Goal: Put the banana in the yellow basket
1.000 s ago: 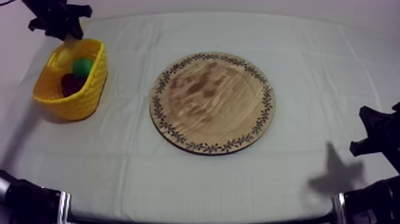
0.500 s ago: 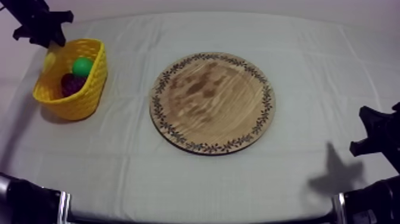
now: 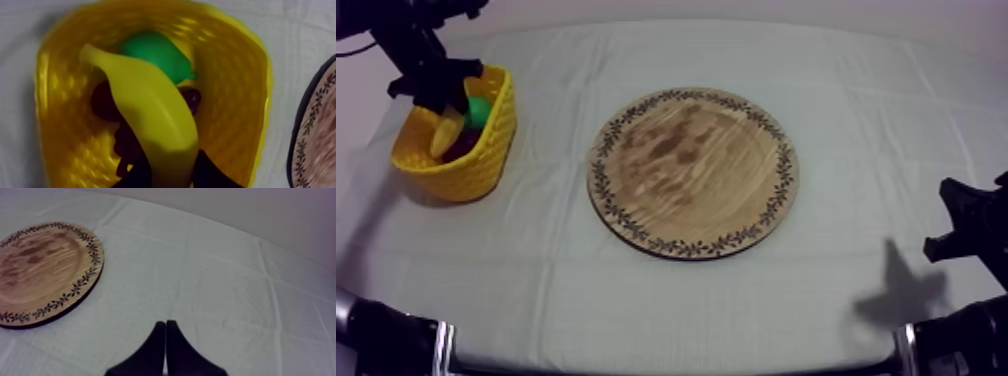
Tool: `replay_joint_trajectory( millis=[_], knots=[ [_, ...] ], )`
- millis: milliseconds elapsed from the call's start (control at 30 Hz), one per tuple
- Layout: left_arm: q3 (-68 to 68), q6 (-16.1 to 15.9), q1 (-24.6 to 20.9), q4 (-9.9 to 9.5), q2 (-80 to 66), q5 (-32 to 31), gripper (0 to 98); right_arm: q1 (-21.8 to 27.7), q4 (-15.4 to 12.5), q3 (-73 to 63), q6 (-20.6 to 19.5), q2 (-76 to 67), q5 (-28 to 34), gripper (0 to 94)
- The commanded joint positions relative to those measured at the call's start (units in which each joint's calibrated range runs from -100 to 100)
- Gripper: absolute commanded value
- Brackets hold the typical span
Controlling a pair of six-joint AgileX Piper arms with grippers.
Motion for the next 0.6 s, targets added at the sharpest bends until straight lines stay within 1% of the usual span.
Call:
replay_joint_trajectory(
  millis=[0,100,233,333,433,567],
  knots=[
    [0.7,-0.5,-0.4,0.85,1.4,-1.1,25.1,0.0,0.0,0.0,0.0,0.0,0.0,0.3],
    [0.9,-0.9,-0.9,1.32,2.9,-1.5,38.8,0.0,0.0,0.0,0.0,0.0,0.0,0.3],
    [0.4,-1.6,-1.3,1.30,3.7,-0.8,61.9,0.0,0.0,0.0,0.0,0.0,0.0,0.3],
    [0.2,-1.9,-1.3,1.23,3.5,-0.3,74.2,0.0,0.0,0.0,0.0,0.0,0.0,0.3],
    [0.3,-1.9,-1.2,1.21,2.1,-0.1,81.1,0.0,0.0,0.0,0.0,0.0,0.0,0.3],
    [0.8,-1.2,-0.9,1.37,-2.6,0.0,84.4,0.0,0.0,0.0,0.0,0.0,0.0,0.3]
  ],
)
